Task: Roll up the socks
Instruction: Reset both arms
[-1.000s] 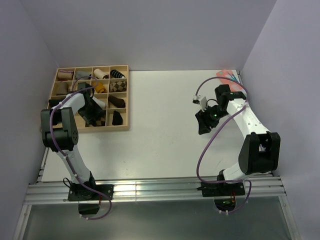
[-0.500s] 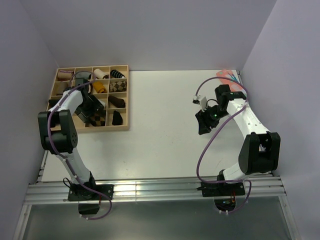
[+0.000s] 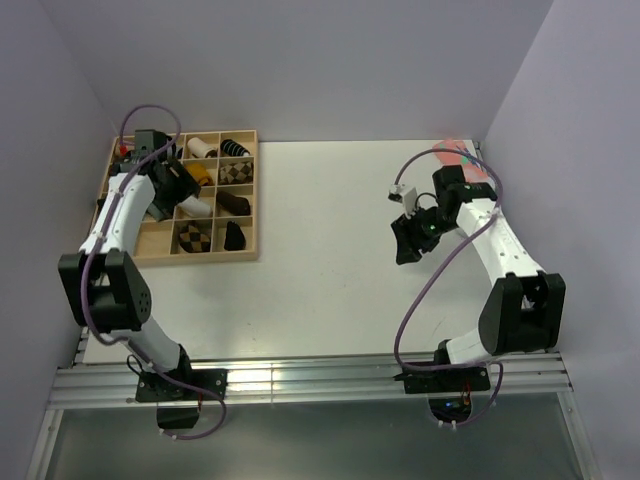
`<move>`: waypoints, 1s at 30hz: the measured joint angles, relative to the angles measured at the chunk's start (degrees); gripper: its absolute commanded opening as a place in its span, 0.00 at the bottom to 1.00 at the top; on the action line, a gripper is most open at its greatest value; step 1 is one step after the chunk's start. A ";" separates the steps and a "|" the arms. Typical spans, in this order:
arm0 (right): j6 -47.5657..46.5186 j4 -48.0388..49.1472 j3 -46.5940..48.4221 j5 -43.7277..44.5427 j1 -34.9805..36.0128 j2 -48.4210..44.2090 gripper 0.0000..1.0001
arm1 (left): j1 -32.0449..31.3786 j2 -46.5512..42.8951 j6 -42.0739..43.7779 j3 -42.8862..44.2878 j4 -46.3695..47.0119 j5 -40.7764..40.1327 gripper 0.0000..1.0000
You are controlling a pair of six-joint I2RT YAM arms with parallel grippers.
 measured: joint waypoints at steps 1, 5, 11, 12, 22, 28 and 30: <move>1.03 0.31 0.31 0.11 0.00 -0.94 0.65 | -0.98 -2.69 0.04 0.13 0.17 0.00 0.82; 6.60 3.72 2.86 0.17 -0.11 -7.43 0.74 | -8.98 -14.80 1.05 -0.66 3.41 -0.94 0.84; 16.83 12.74 4.48 0.44 -0.37 -18.21 1.00 | -29.05 -38.95 1.57 -15.98 21.53 0.13 0.84; 18.29 14.10 4.39 0.90 -0.37 -19.54 1.00 | -31.41 -42.69 1.84 -19.45 24.37 -0.04 0.84; 27.58 25.53 -2.67 9.66 -0.50 -32.30 1.00 | -49.79 -40.26 6.27 -34.49 40.83 -4.39 0.84; 28.94 25.97 -2.84 10.49 -0.52 -32.76 1.00 | -50.80 -37.77 7.37 -34.49 44.52 -4.35 0.84; 29.16 25.94 -2.84 10.23 -0.52 -32.50 1.00 | -50.99 -37.77 7.48 -34.45 45.48 -4.33 0.84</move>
